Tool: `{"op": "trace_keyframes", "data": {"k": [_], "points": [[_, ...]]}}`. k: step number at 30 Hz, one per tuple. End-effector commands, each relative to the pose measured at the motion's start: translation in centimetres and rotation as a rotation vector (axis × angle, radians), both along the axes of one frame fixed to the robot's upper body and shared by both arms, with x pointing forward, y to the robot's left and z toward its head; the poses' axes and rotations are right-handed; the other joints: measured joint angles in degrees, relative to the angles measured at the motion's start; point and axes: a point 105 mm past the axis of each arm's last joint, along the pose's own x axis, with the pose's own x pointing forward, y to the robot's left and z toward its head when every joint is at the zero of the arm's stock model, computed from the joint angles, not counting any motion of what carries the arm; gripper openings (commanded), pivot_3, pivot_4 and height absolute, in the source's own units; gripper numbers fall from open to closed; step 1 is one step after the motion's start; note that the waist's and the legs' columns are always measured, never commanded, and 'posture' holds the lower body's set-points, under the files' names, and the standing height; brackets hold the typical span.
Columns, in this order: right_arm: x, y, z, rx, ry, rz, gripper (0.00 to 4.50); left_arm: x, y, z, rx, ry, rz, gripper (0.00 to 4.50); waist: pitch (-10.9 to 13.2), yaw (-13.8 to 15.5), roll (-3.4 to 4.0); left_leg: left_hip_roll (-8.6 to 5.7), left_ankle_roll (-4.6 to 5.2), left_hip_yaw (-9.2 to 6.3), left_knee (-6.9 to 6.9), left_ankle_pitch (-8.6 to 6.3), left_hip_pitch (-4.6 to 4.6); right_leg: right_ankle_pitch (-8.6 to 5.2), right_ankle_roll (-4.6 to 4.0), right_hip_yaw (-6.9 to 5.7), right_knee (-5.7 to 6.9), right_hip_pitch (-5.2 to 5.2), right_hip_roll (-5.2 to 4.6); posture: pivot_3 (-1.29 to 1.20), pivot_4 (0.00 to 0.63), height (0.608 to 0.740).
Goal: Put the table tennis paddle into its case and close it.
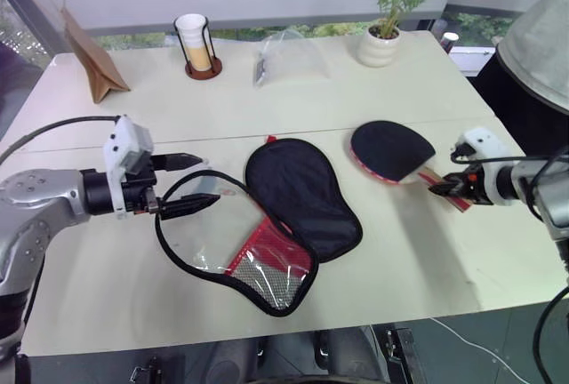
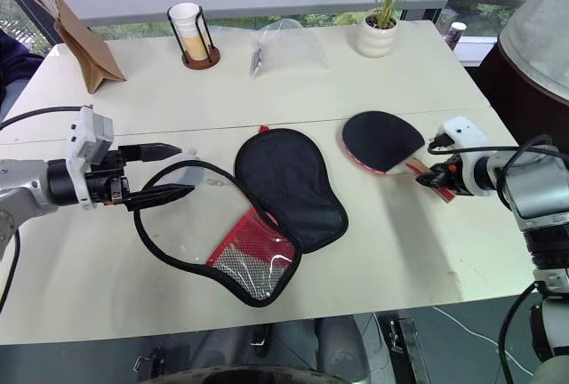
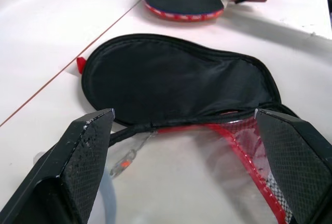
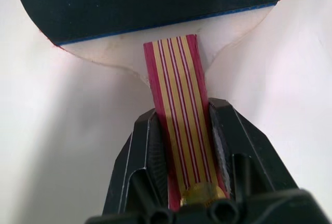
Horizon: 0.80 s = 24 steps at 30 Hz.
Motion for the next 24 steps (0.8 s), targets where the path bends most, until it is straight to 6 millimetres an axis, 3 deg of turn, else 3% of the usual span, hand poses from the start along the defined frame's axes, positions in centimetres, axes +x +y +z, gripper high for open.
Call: {"op": "trace_keyframes", "data": {"k": [1, 5, 11, 18, 24], "points": [[-1.0, 4.2, 3.2, 0.054, -0.085, 0.069, 0.80, 0.1, -0.4, 0.7, -0.004, -0.042, -0.024, 4.50, 0.00, 0.07, -0.02, 0.02, 0.00, -0.01, 0.00, 0.00, -0.01, 0.00, 0.00, 0.00, 0.00, 0.00, 0.01, 0.00, 0.150, 0.734], [-2.0, 8.2, 2.3, 0.097, -0.065, 0.081, 0.80, 0.3, -0.8, 0.7, -0.007, -0.042, -0.036, 4.50, -0.03, 0.47, -0.09, -0.01, 0.01, -0.05, 0.01, -0.01, -0.03, 0.00, 0.00, -0.02, -0.04, 0.04, -0.01, 0.00, 0.150, 0.734], [-3.3, 12.5, -0.2, 0.177, -0.028, 0.094, 0.80, 0.3, -0.9, 0.7, -0.010, -0.041, -0.042, 4.50, -0.02, 0.36, -0.11, -0.08, 0.02, -0.07, 0.06, -0.01, -0.07, 0.00, -0.01, -0.01, -0.03, 0.02, -0.05, 0.00, 0.150, 0.734], [-4.2, 15.0, -1.8, 0.236, -0.008, 0.124, 0.80, 0.1, -0.8, 0.6, -0.003, -0.035, -0.038, 4.50, -0.02, 0.21, -0.10, -0.08, 0.02, -0.08, 0.04, -0.01, -0.05, 0.02, 0.00, -0.01, 0.01, 0.00, -0.02, 0.00, 0.150, 0.734], [-4.4, 15.9, -2.8, 0.234, 0.024, 0.128, 0.80, 0.0, -0.6, 0.6, 0.000, -0.035, -0.029, 4.50, -0.02, 0.17, -0.10, -0.06, 0.02, -0.08, 0.04, 0.00, -0.02, 0.02, 0.01, -0.02, 0.04, 0.01, 0.03, 0.00, 0.150, 0.734]]}}
